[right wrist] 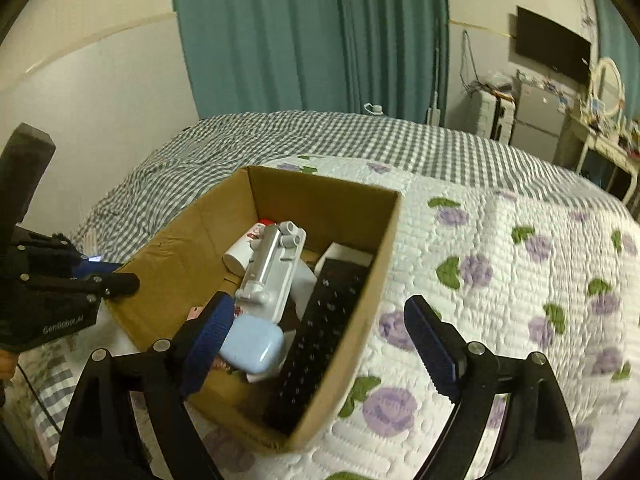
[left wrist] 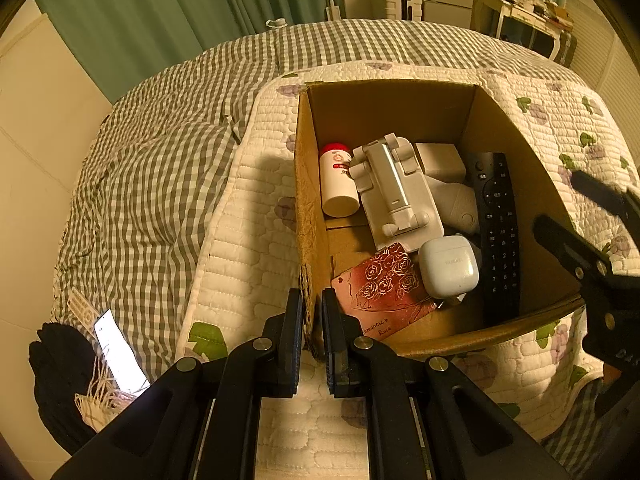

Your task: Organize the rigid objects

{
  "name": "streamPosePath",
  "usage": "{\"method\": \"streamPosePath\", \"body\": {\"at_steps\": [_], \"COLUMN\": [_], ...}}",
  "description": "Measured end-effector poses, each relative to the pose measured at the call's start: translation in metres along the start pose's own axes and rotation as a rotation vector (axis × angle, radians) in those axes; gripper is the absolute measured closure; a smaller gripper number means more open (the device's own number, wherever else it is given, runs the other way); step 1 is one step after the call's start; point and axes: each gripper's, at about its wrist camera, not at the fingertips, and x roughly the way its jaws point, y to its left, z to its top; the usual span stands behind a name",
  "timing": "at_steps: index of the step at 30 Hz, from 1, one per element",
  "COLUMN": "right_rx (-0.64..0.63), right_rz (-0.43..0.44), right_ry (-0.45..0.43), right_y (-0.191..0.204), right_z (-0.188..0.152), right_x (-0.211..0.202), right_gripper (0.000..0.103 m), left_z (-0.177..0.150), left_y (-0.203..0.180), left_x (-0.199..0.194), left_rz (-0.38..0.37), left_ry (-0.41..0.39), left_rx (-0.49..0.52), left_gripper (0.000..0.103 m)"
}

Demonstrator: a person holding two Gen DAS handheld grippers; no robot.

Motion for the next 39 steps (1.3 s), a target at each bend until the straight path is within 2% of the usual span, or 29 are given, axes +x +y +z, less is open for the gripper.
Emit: {"method": "streamPosePath", "body": {"at_steps": [5,11,14,17,18,19,21,23,25,26,30,34,39], "right_rx": [0.033,0.026,0.017,0.018,0.021,0.025,0.029,0.023,0.029,0.036,0.051,0.053,0.062], "right_rz": [-0.052,-0.11,-0.136,-0.161,-0.166,-0.169,-0.176,-0.194,-0.213,-0.213,-0.216,-0.237,-0.24], "right_ry": [-0.061,-0.161,-0.214,-0.26,-0.273,-0.284,-0.311,-0.335,-0.354,-0.362,-0.385,-0.412,-0.415], "right_y": [-0.007,-0.007,-0.005,-0.001,-0.001,-0.001,-0.001,0.0,-0.001,-0.002,-0.003,-0.002,-0.002], "right_z": [-0.001,0.006,0.005,0.002,0.0,-0.001,-0.005,-0.01,-0.013,-0.014,-0.018,-0.021,-0.024], "right_x": [-0.032,-0.088,-0.117,-0.142,-0.149,-0.155,-0.168,-0.18,-0.189,-0.194,-0.206,-0.209,-0.209], "right_gripper": [0.016,0.016,0.016,0.016,0.015,0.013,0.012,0.012,0.011,0.01,0.006,0.0,0.0], "left_z": [-0.002,-0.009,-0.015,-0.023,-0.027,-0.031,-0.042,-0.053,-0.062,-0.066,-0.082,-0.095,-0.1], "left_y": [0.004,-0.003,-0.014,-0.022,-0.024,-0.025,-0.029,-0.032,-0.036,-0.037,-0.044,-0.052,-0.05], "left_x": [-0.026,-0.091,-0.127,-0.156,-0.163,-0.168,-0.181,-0.192,-0.199,-0.201,-0.205,-0.203,-0.197], "left_rz": [-0.004,-0.013,-0.019,-0.027,-0.041,-0.056,-0.085,-0.093,-0.087,-0.076,-0.048,0.029,0.01], "left_ry": [-0.039,-0.183,-0.291,-0.393,-0.42,-0.446,-0.516,-0.578,-0.63,-0.653,-0.718,-0.792,-0.816], "left_rx": [0.012,0.022,0.041,0.032,0.023,0.019,0.01,0.006,-0.002,-0.01,-0.03,-0.052,-0.108], "left_gripper": [0.095,0.095,0.092,0.085,0.074,0.055,0.04,0.038,0.031,0.03,0.024,0.019,0.018]}}
